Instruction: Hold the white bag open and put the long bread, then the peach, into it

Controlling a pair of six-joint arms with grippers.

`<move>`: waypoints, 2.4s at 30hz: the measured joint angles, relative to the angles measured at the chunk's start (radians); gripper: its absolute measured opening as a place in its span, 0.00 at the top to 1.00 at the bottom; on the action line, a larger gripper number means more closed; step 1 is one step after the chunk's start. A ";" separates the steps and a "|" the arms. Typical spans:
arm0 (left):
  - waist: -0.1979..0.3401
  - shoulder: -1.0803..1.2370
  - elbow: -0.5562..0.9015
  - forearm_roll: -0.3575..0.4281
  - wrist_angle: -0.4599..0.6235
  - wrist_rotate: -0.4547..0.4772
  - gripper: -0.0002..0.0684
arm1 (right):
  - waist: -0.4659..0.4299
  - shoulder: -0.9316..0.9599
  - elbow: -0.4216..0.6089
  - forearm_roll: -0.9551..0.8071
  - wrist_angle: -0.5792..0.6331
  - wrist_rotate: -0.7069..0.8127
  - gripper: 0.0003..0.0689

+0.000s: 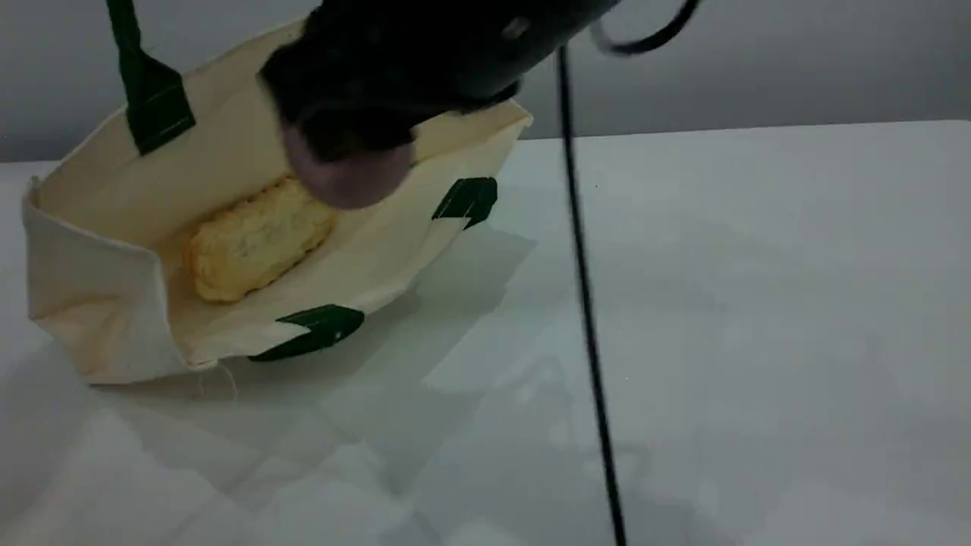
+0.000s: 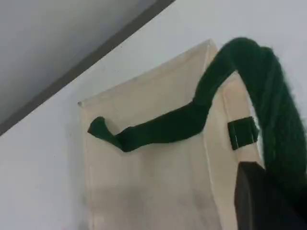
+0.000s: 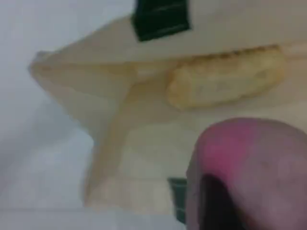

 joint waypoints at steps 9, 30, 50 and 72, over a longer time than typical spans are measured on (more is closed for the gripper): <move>0.000 0.000 0.000 -0.025 0.001 0.006 0.87 | 0.037 0.186 -0.018 -0.002 -0.272 -0.022 0.51; 0.000 -0.001 0.000 -0.074 0.001 0.008 0.87 | 0.004 0.430 -0.293 -0.001 -0.231 -0.075 0.51; 0.000 0.000 0.000 -0.069 0.002 0.008 0.87 | -0.045 0.418 -0.375 0.127 -0.080 -0.079 0.10; 0.000 0.000 0.001 -0.071 0.001 0.006 0.87 | -0.378 0.111 -0.375 0.030 0.278 -0.126 0.14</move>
